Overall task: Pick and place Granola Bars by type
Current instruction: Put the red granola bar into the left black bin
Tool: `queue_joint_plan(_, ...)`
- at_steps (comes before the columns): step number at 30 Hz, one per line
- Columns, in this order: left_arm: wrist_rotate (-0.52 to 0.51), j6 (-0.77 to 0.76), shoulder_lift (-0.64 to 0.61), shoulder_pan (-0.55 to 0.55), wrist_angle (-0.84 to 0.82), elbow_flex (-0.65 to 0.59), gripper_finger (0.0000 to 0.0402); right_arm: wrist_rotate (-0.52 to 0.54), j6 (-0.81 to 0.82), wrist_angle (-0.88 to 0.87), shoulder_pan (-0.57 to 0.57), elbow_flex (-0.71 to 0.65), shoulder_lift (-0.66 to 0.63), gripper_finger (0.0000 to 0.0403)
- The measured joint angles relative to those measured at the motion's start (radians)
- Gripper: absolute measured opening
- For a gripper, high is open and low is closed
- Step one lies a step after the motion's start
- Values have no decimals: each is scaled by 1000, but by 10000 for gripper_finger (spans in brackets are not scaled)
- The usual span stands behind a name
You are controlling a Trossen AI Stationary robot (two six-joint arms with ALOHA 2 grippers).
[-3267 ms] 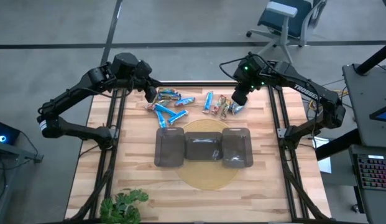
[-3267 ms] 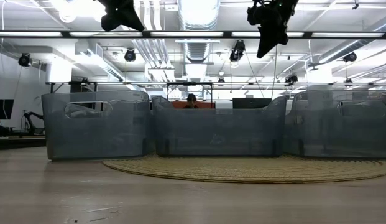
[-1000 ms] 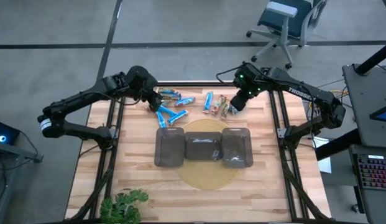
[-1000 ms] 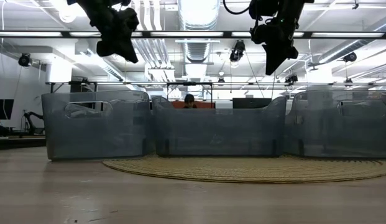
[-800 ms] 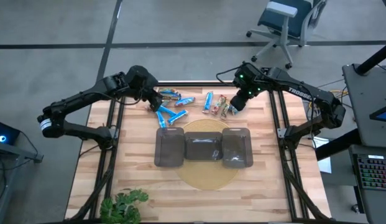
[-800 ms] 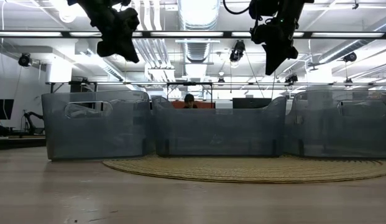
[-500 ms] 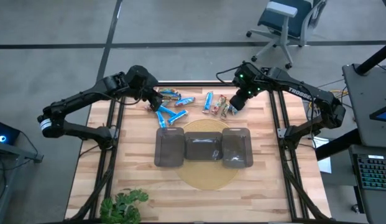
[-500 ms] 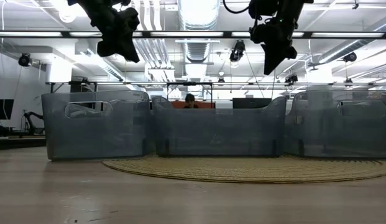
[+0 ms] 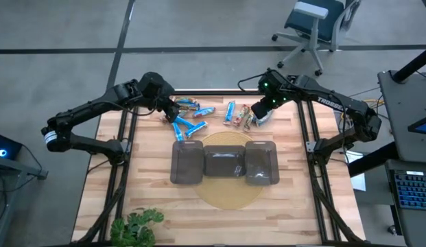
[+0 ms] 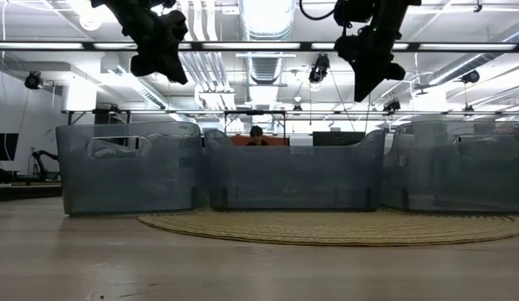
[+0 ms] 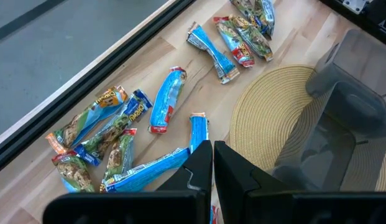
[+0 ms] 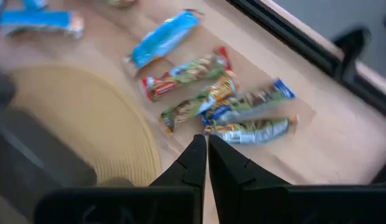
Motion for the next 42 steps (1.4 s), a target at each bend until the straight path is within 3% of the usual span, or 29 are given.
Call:
queue_joint_plan(6,0,0,0,0,0,0,0,30,224,0,-1,-58,0,8)
queue_joint_plan(23,0,1,0,-1,-1,0,0,163,507,7,-1,-135,0,9)
queue_joint_plan(42,0,2,0,0,-1,1,0,181,501,8,0,-135,0,8)
